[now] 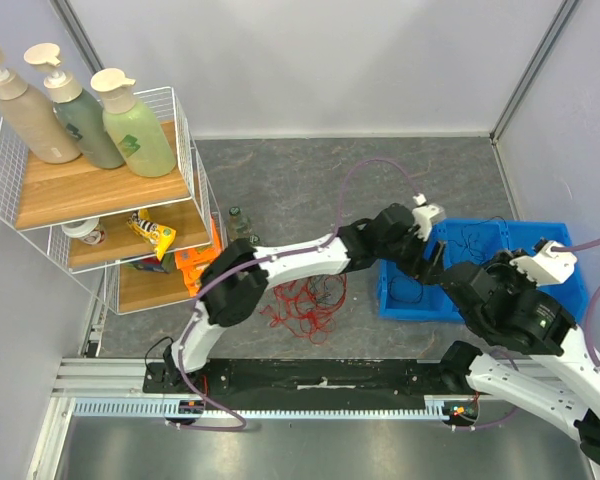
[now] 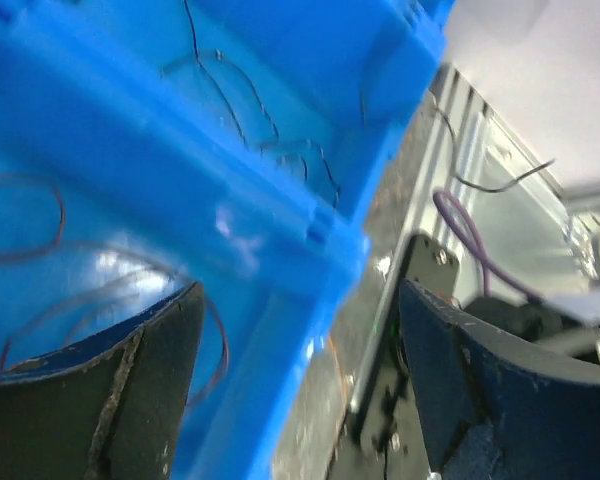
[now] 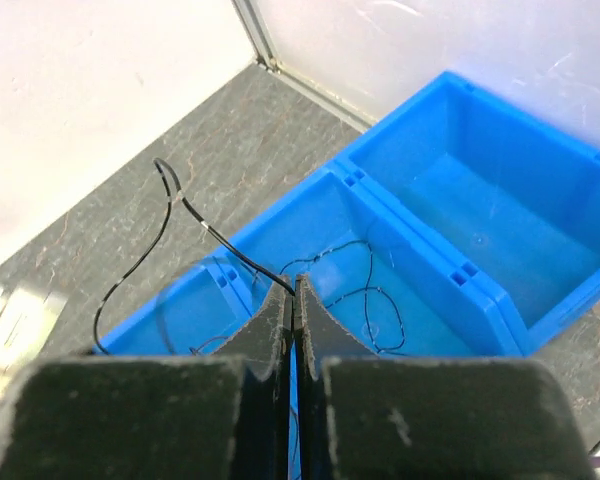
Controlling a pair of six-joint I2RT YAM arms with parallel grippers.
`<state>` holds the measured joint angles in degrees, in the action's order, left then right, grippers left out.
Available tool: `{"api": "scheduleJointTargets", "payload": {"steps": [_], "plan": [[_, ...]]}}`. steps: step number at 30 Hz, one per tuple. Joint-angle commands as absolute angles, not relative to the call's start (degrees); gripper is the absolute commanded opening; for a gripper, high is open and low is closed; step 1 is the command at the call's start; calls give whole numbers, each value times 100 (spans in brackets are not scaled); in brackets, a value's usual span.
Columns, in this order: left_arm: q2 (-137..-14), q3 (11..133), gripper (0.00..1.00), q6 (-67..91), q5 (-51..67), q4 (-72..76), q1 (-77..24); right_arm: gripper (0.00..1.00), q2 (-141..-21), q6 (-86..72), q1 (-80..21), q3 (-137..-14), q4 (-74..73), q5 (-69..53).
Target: Untangle the cables
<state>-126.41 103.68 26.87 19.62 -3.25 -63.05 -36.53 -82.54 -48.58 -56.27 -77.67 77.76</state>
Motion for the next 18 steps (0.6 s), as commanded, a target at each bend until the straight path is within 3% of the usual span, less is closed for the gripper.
{"api": "scheduleJointTargets", "payload": {"steps": [1,6,10,15,18], "plan": [[-10884,8995,85,2654,2705,930,-5978,0,-3595,-8165,-4852,-5854,-8332,8446],[-9670,7966,84,2461,3234,1116,-5748,0,-3515,-7436,-4852,-5555,-7551,8297],[-8695,7112,83,2364,3243,1108,-5634,0,-4164,-7269,-4817,-5651,-7497,8323],[-7377,6329,83,2198,2971,819,-5555,0,-5166,-7401,-4220,-5748,-7331,8174],[-6569,6188,83,1978,2515,187,-5546,0,-5536,-6552,-3528,-5565,-6464,7649]]}}
